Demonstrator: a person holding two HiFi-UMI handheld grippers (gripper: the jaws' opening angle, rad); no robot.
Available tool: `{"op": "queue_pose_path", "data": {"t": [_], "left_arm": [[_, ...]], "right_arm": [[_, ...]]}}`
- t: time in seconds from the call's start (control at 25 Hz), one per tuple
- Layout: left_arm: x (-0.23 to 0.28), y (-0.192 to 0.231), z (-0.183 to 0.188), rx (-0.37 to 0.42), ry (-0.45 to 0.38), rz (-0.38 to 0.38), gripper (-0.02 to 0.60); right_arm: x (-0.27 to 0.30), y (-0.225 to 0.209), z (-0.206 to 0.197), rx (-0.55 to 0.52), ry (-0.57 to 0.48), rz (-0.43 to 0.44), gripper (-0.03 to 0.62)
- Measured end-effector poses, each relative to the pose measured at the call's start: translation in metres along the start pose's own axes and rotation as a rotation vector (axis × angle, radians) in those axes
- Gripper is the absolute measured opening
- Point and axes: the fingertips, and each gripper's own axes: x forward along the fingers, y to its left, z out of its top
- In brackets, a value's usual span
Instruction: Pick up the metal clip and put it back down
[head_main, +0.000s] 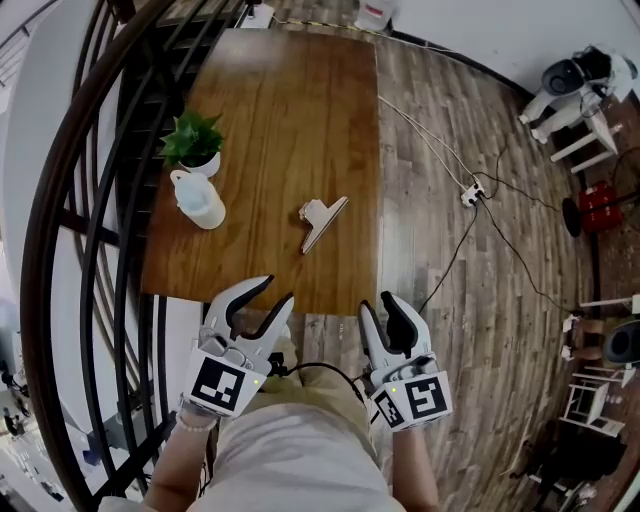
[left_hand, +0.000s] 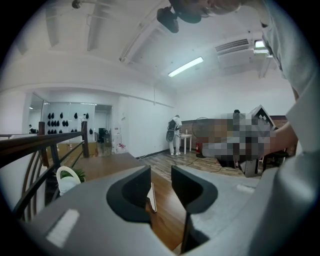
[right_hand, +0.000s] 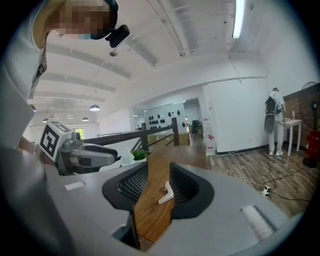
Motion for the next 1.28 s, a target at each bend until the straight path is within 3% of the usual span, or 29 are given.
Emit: {"op": "queue_pose_path", "data": {"t": [0.28,0.48,1.28], "left_arm": [[0.019,0.012,-0.007,-0.018,0.006,-0.028,0.124],[0.028,0.018,-0.013,-0.057,0.036,-0.007,0.124],[0.095,0.037,-0.09,-0.265,0.171,0.076,0.137]], "right_arm": [[0.026,-0.007,0.002,-0.021,0.03,0.019,0.147],[0.043,-0.018,0.0,-0.057,0.063,0.055,0.149],[0.138,-0.054,-0.062,-0.204,0.274,0.317,0.176]]}}
